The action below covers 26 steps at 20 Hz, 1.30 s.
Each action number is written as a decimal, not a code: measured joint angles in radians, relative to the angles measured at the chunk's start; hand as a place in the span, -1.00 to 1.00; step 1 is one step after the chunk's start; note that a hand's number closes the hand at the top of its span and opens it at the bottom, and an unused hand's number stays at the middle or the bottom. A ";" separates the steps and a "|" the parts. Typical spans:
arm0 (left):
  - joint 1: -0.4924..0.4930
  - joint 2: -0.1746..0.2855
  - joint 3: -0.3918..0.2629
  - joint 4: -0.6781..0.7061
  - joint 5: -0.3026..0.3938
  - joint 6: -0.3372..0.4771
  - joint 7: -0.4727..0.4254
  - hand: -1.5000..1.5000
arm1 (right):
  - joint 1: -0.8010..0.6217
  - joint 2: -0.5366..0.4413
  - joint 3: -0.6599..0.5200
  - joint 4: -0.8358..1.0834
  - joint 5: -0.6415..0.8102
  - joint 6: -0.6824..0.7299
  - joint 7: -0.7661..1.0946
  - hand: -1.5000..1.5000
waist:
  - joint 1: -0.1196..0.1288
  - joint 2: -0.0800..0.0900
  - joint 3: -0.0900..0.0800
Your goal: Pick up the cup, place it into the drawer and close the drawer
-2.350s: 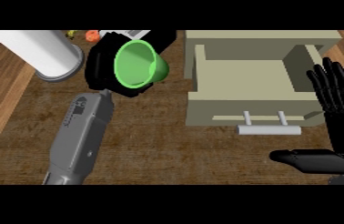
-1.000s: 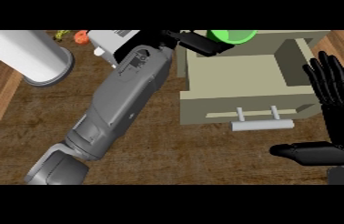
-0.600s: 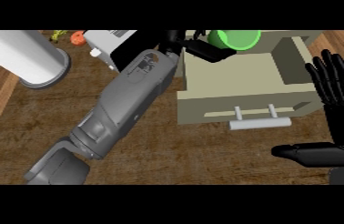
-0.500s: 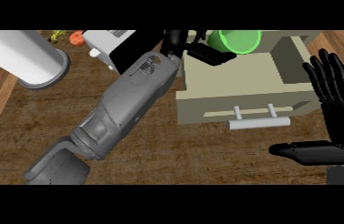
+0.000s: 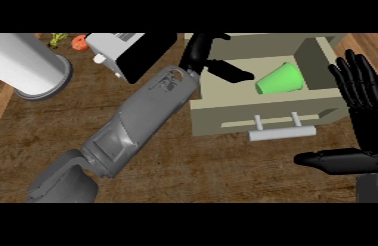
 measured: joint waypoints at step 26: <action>0.048 0.114 0.094 -0.261 0.123 0.053 -0.043 -1.00 | 0.137 -0.125 0.057 -0.191 0.039 0.192 0.067 1.00 | 0.088 -0.024 -0.002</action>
